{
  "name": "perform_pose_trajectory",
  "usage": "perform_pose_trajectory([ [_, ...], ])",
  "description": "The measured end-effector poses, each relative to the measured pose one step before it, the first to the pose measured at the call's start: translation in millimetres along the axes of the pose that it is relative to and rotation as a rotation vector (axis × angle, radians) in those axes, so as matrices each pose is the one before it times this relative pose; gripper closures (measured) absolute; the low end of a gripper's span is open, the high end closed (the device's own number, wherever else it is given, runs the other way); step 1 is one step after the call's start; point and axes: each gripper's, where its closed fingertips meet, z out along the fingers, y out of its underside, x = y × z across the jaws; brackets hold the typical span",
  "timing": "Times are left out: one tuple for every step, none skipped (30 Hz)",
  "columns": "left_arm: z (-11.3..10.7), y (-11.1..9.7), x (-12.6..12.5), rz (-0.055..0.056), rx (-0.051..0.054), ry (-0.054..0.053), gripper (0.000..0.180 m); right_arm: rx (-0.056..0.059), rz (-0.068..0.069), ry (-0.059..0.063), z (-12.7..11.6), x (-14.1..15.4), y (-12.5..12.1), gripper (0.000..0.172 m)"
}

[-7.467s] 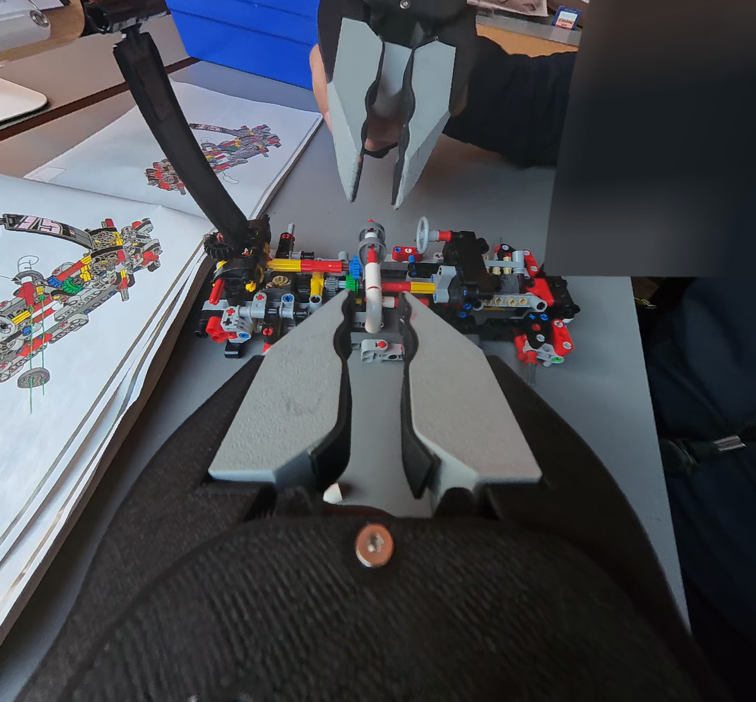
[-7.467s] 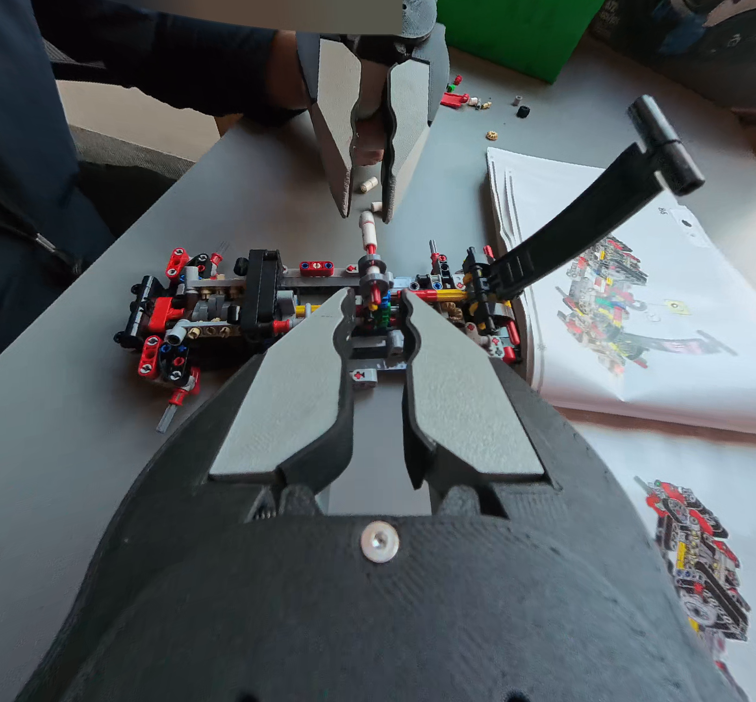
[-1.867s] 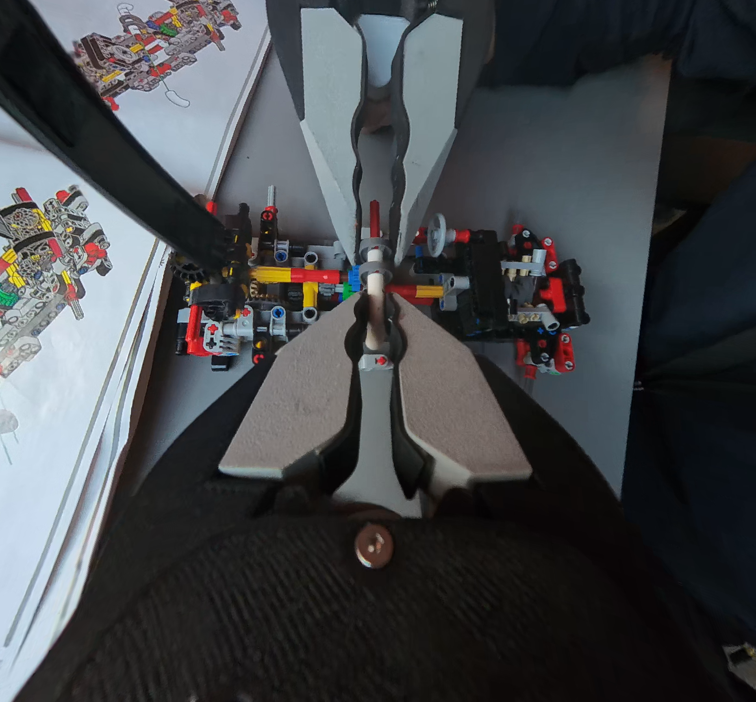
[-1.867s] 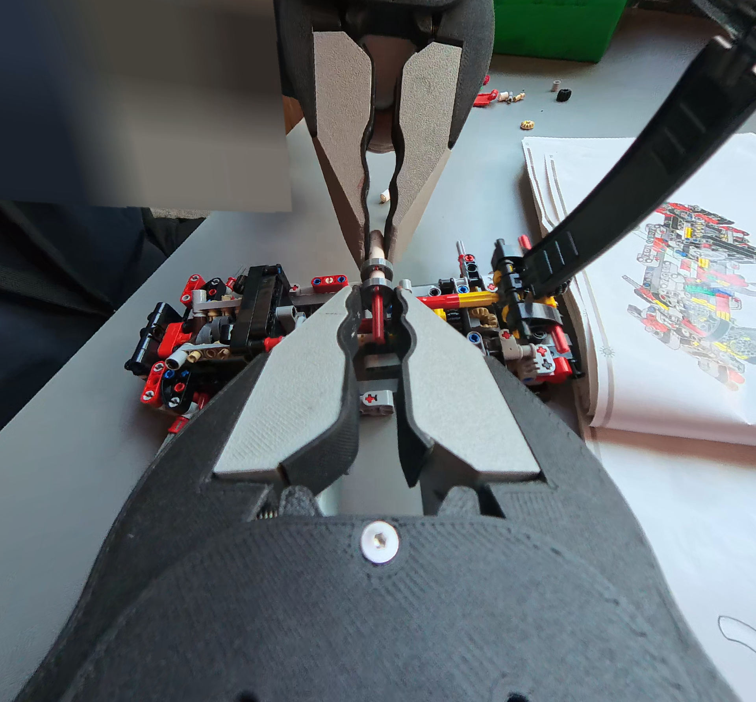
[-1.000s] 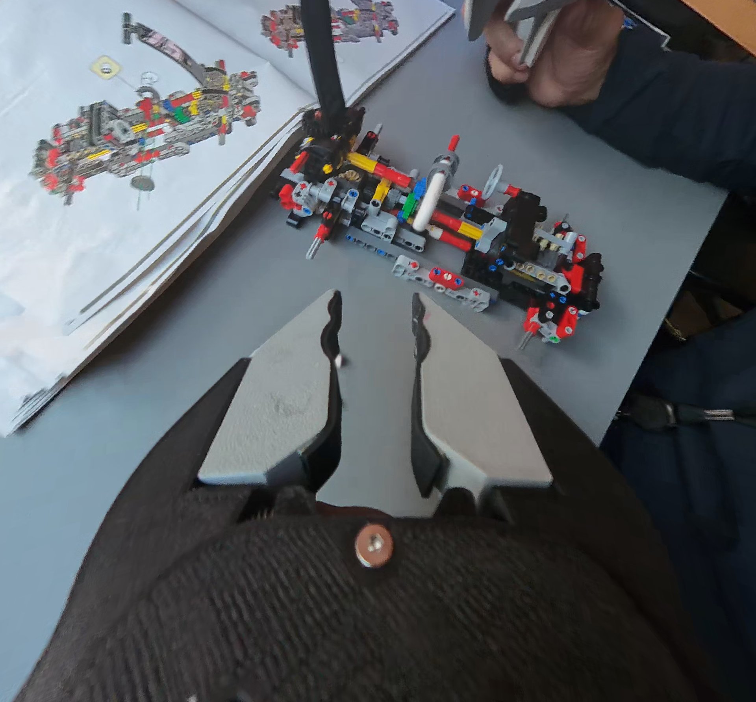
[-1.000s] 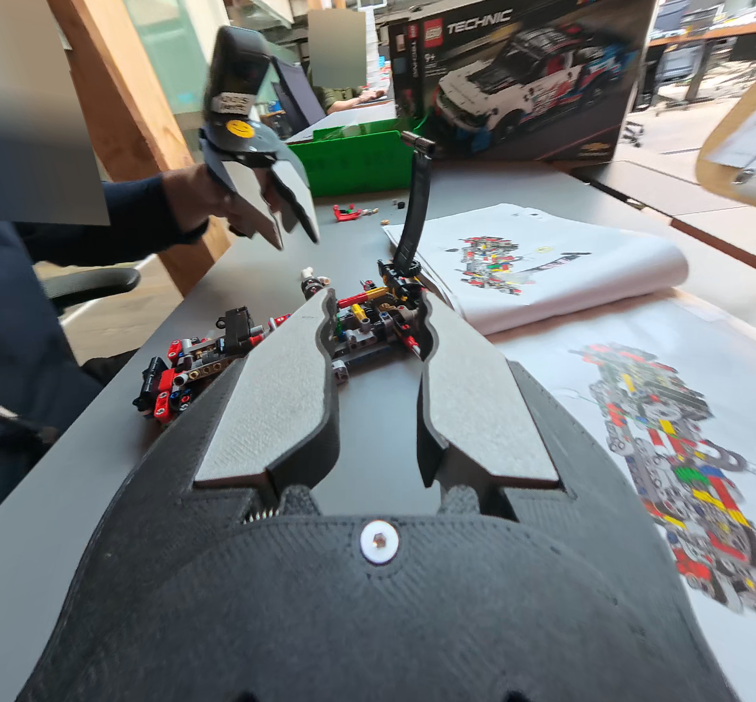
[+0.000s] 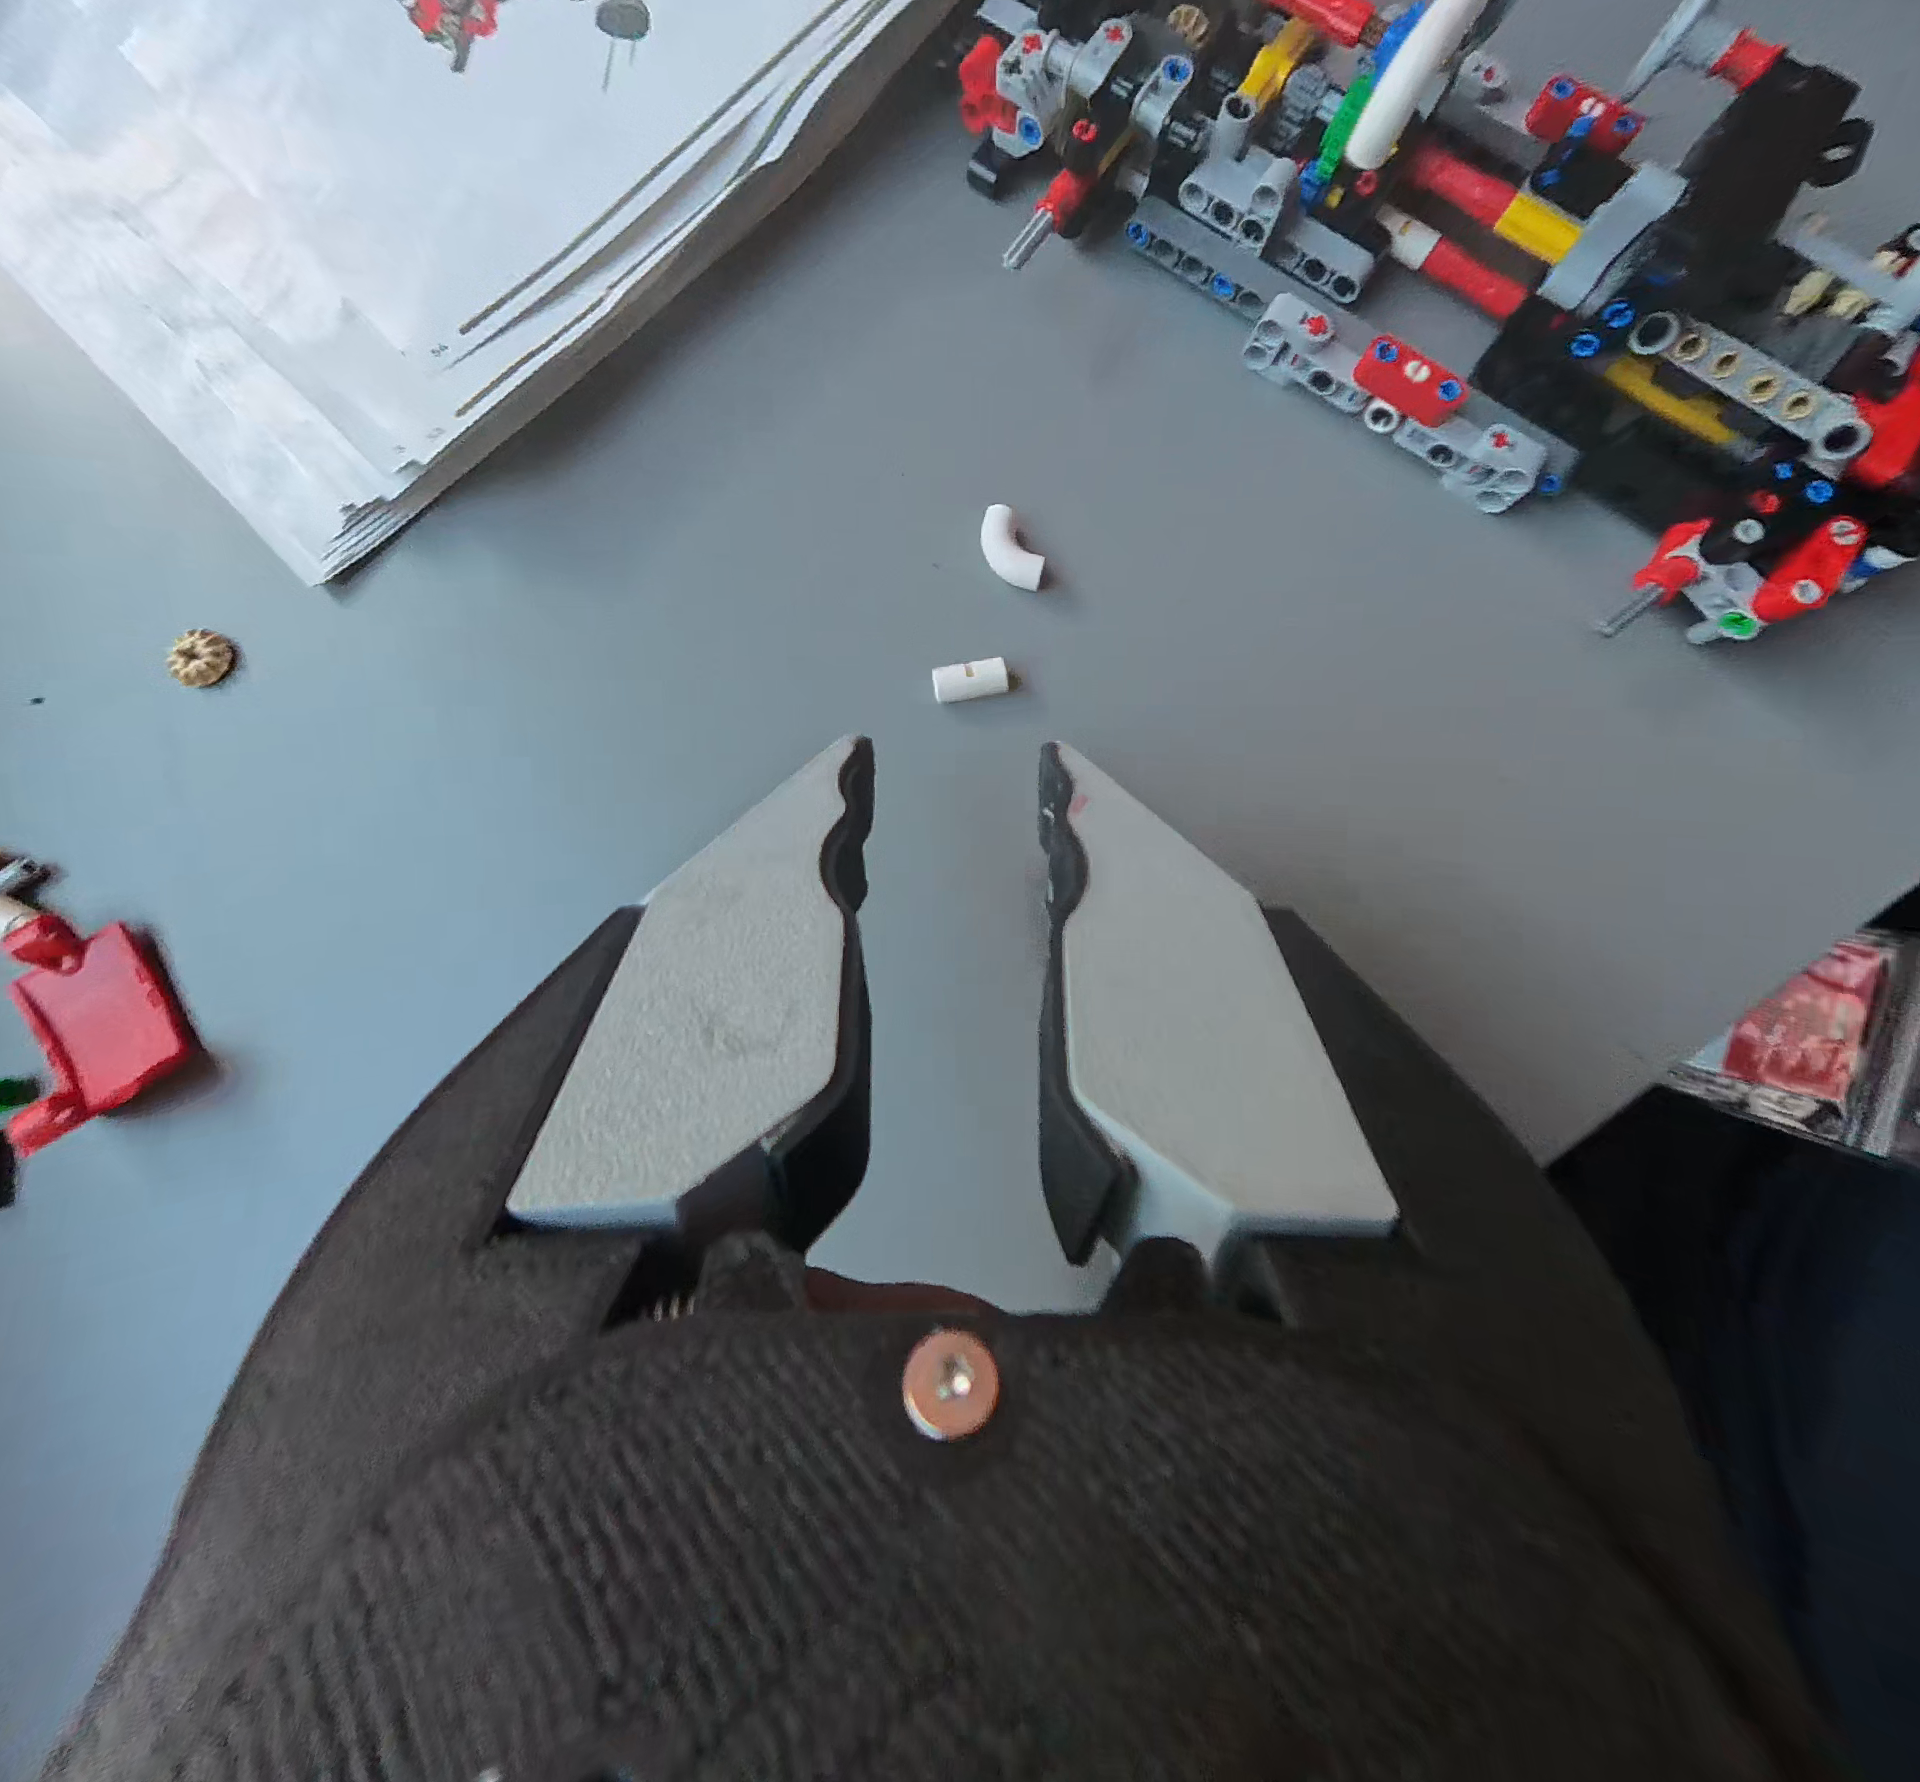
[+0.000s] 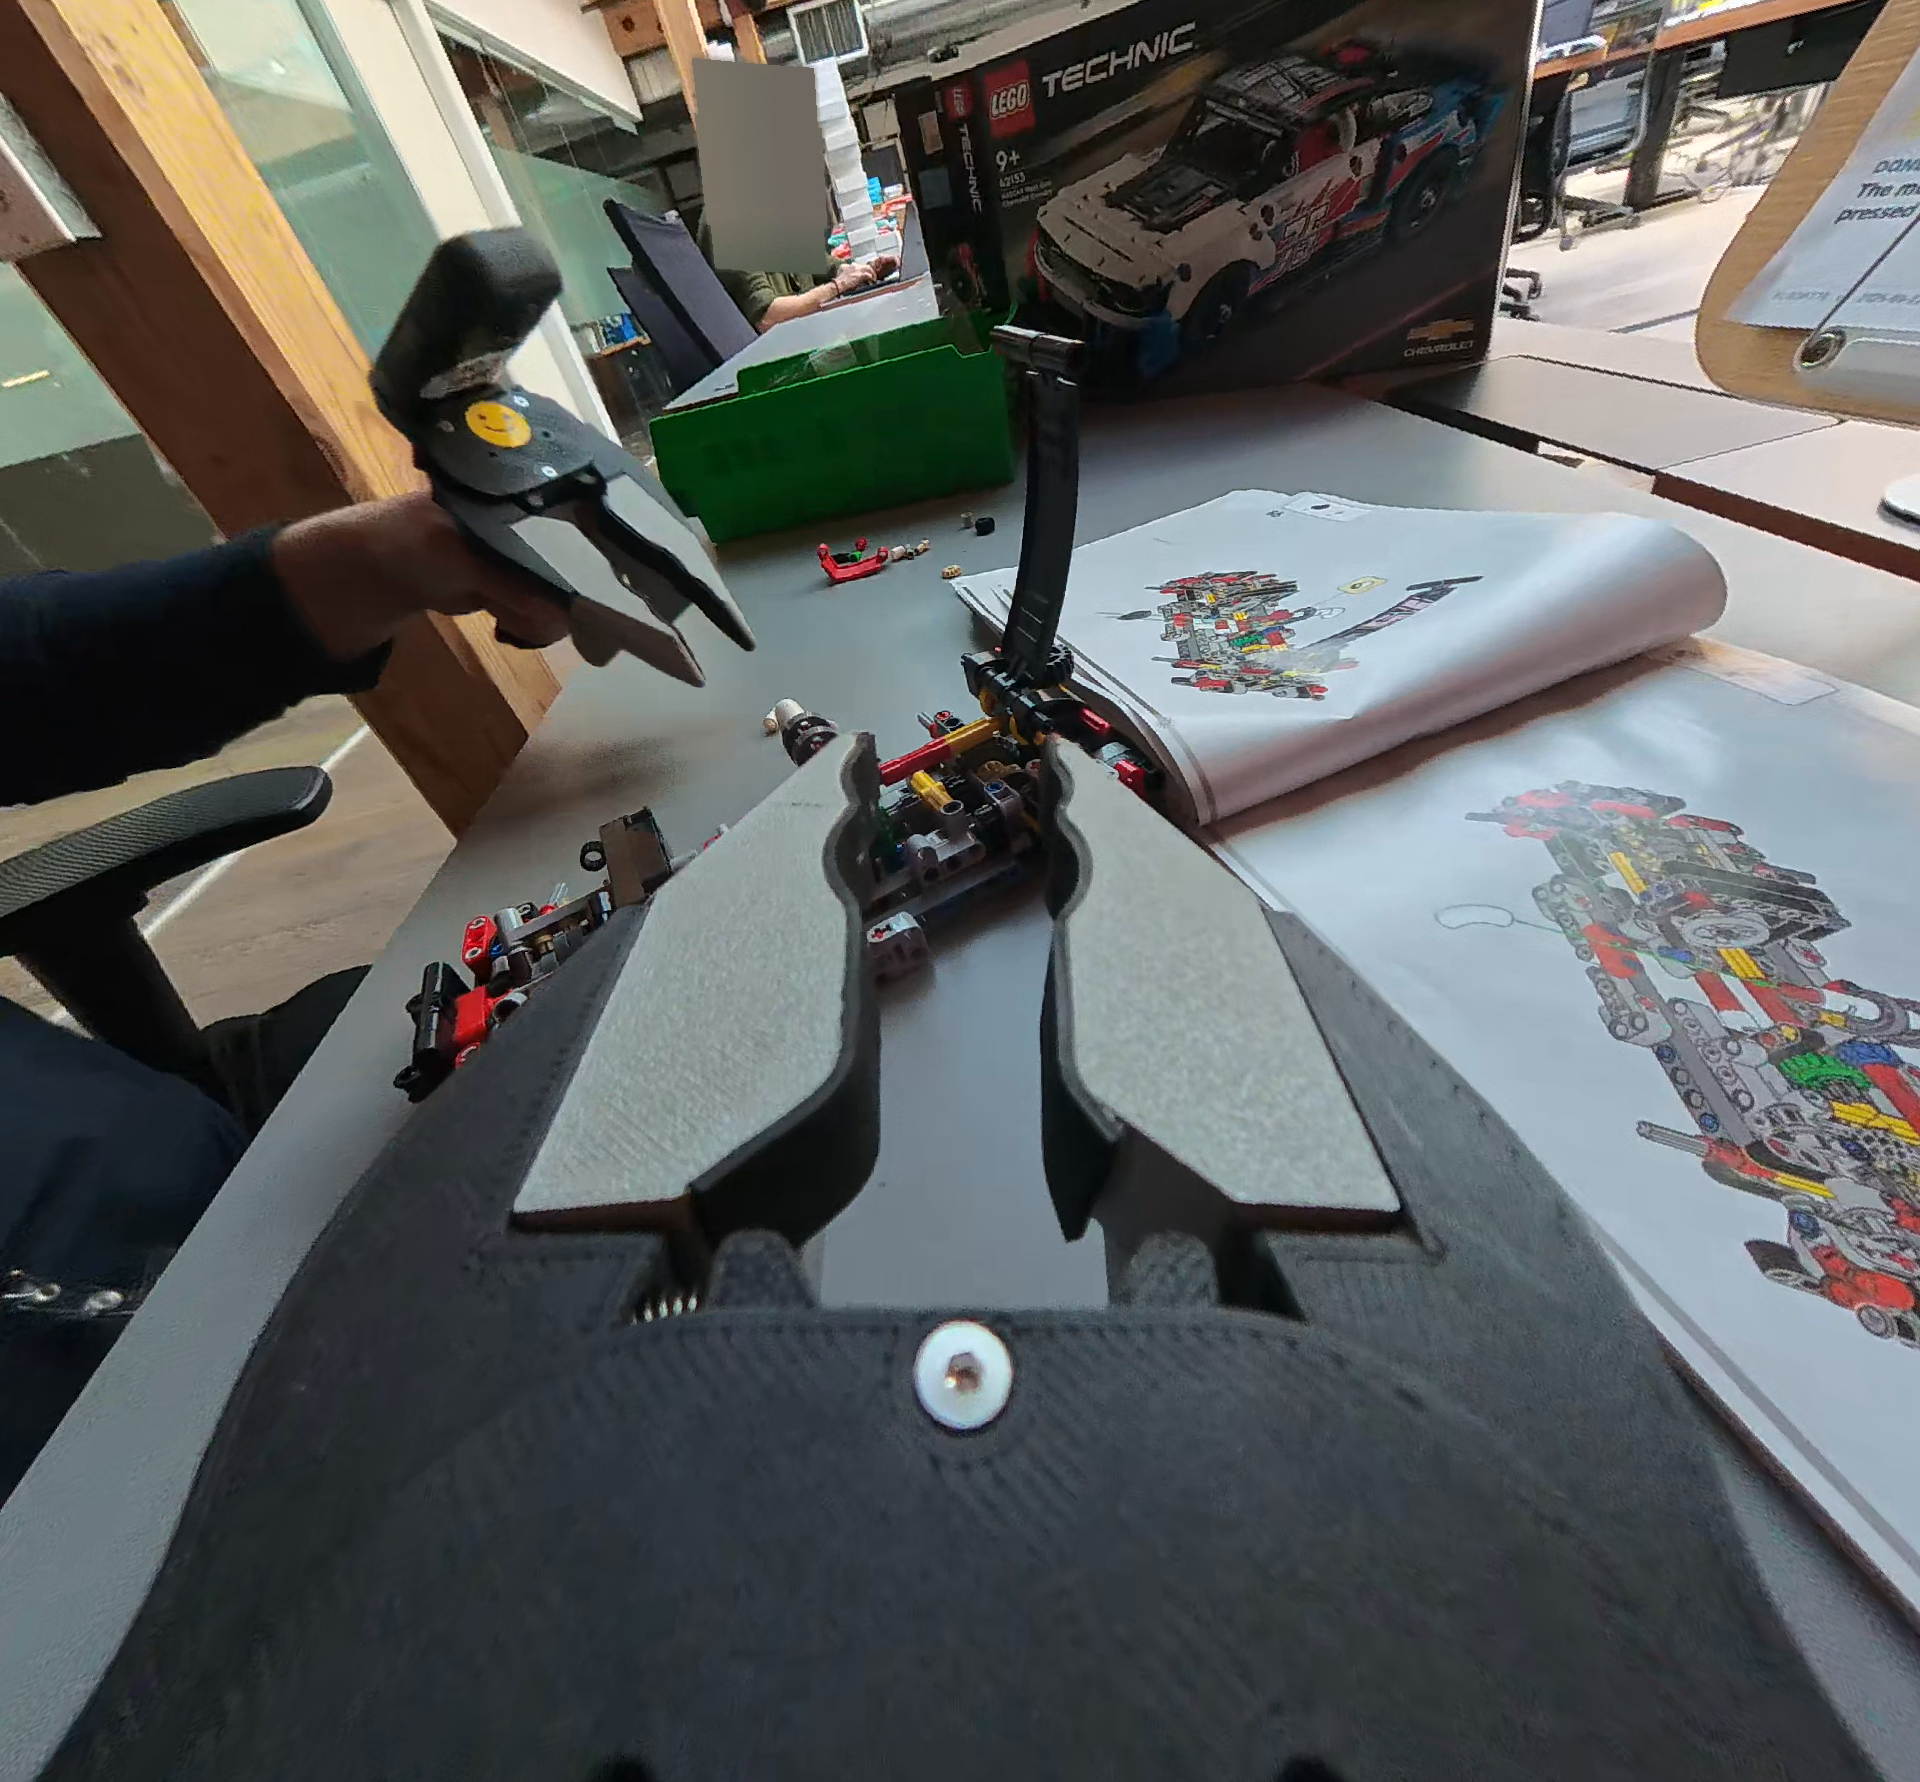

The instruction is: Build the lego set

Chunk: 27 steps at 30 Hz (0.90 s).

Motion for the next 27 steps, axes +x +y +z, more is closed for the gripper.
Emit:
perform_pose_trajectory([
  [6.07,-0.43,0.26,0.0045,-0.006,0.0152,0.152,0.006,0.0061,-0.0027,-0.71,0.39,-0.86,0.144],
  [5.32,-0.25,-0.22,0.0059,-0.0082,0.0118,0.152,0.0057,0.0079,-0.0061,-0.59,0.16,-0.73,0.144],
  [4.38,-0.63,-1.46,0.0034,-0.0052,0.0031,0.151,0.0063,0.0085,-0.0074,-0.59,0.13,-0.88,0.144],
  [3.78,-0.27,-0.55,-0.0009,-0.0049,0.0071,0.151,0.007,0.0078,-0.0056,-0.61,0.51,-1.02,0.144],
  [3.18,0.31,1.56,-0.005,-0.0063,0.0184,0.15,0.0065,0.0062,-0.004,-0.48,0.58,-1.01,0.144],
  [2.83,0.45,1.42,-0.0071,-0.0038,0.0126,0.15,0.0051,0.0047,-0.0038,-0.47,0.55,-0.79,0.144],
  [2.49,1.07,0.63,-0.0051,-0.0037,0.0041,0.15,0.0041,0.0028,-0.0052,-0.32,0.11,-0.75,0.144],
  [2.35,1.41,0.57,0.0003,-0.0027,0.0024,0.15,0.0029,0.001,-0.0056,-0.16,-0.01,-0.54,0.144],
  [1.74,-0.28,0.36,0.0064,0.0088,-0.0014,0.152,0.0008,0.0013,-0.0055,0.08,0.13,-0.29,0.144],
  [0.59,-0.91,-0.24,0.0065,0.0105,-0.004,0.153,-0.0005,0.0034,-0.0057,0.08,0.17,-0.06,0.144],
  [0.65,-0.41,-1.44,-0.0014,0.0041,-0.0087,0.155,-0.0005,0.0037,-0.005,0.28,0.15,-0.05,0.144],
  [0.56,-0.53,-1.47,-0.0014,0.0049,-0.0076,0.158,-0.0002,0.0019,-0.004,0.39,0.1,-0.1,0.144],
  [0.66,-0.19,0.21,0.0072,0.0065,0.0018,0.167,-0.001,0.0005,-0.0013,0.5,0.18,0.02,0.144],
  [0.6,-0.72,0.34,0.0083,0.0143,-0.0009,0.167,-0.0023,-0.0012,0.0009,0.46,0.02,0.28,0.144],
  [0.32,-0.26,0.16,0.0039,0.0115,-0.0044,0.167,-0.0021,-0.0049,0.0,0.55,-0.8,0.32,0.144],
  [-0.19,0.08,-0.01,0.0054,0.0077,-0.0078,0.167,-0.0024,-0.0075,-0.0008,0.82,-1.64,0.42,0.145],
  [-1.03,-1.05,-2.45,0.0187,0.0145,-0.0294,0.167,-0.0053,-0.0084,-0.0021,1.6,-2.5,0.59,0.145],
  [-2.45,-5.5,-2.38,0.0406,0.0425,-0.0402,0.167,-0.0099,-0.0078,-0.0027,2.39,-3.41,0.8,0.147],
  [-3.49,-8.96,1.23,0.0582,0.0539,-0.0276,0.167,-0.0155,-0.0049,0.0031,3.14,-3.4,0.73,0.15],
  [-3.79,-11.7,-0.18,0.0611,0.0523,-0.0458,0.167,-0.0164,-0.001,0.0047,4.05,-3.9,-0.07,0.152],
  [-3.47,-14.79,-0.7,0.0624,0.0486,-0.0563,0.167,-0.015,0.0002,-0.0027,4.78,-6.13,-1.34,0.153],
  [-2.62,-18.25,2.59,0.066,0.0535,-0.0393,0.168,-0.0068,-0.0047,-0.0164,5.49,-9.38,-3.27,0.153],
  [-0.98,-20.3,4.96,0.0581,0.0527,-0.0268,0.167,-0.0042,-0.0021,-0.016,6.17,-10.05,-4.08,0.151],
  [0.72,-20.48,7.78,0.0484,0.0485,-0.0069,0.167,-0.0094,0.0005,-0.0144,6.45,-10.12,-3.49,0.151],
  [2.12,-19.78,9.0,0.0424,0.0461,0.0046,0.167,-0.0113,-0.0065,-0.0163,5.76,-10.5,-2.84,0.151],
  [3.76,-17.19,7.83,0.0405,0.0329,0.0057,0.167,-0.0151,-0.0163,-0.0018,4.05,-7.71,-2.02,0.151],
  [4.99,-15.15,5.75,0.0329,0.0217,0.0052,0.167,-0.0196,-0.0238,0.0232,1.39,-2.46,-1.32,0.154],
])
